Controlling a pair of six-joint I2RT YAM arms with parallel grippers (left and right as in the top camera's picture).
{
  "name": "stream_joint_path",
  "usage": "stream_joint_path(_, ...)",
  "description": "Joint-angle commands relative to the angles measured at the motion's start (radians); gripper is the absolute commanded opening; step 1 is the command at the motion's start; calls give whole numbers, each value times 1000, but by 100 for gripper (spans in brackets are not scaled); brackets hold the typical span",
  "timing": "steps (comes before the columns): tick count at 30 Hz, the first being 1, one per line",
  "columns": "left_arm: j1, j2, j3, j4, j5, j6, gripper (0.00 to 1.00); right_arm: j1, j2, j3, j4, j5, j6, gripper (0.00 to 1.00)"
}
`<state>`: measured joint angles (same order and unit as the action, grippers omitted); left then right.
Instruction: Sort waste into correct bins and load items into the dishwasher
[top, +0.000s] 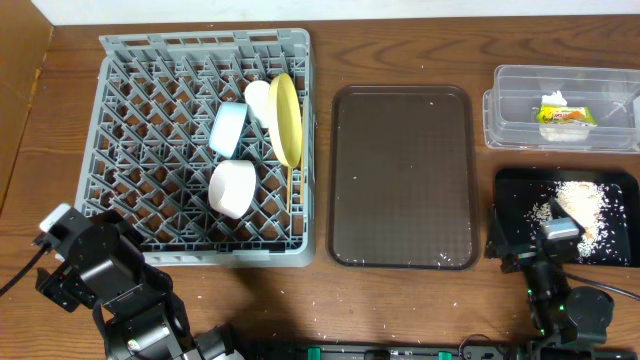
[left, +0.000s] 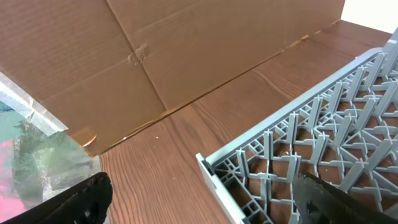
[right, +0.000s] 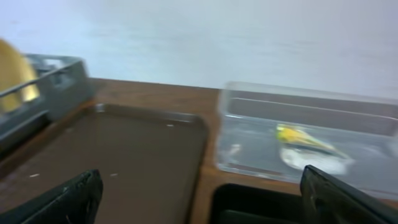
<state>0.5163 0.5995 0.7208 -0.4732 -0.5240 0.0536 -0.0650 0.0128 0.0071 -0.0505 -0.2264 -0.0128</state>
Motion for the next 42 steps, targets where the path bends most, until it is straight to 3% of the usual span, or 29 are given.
stream_joint_path(1, 3, -2, 21, -2, -12, 6, 94, -41, -8, -1, -14, 96, -21, 99)
stream_joint_path(5, 3, -2, 21, -2, -12, 6, 94, -42, -8, -1, -27, 228, -30, 99)
stream_joint_path(42, 3, -2, 21, -2, -12, 6, 94, -42, -8, -2, -23, 196, -63, 99)
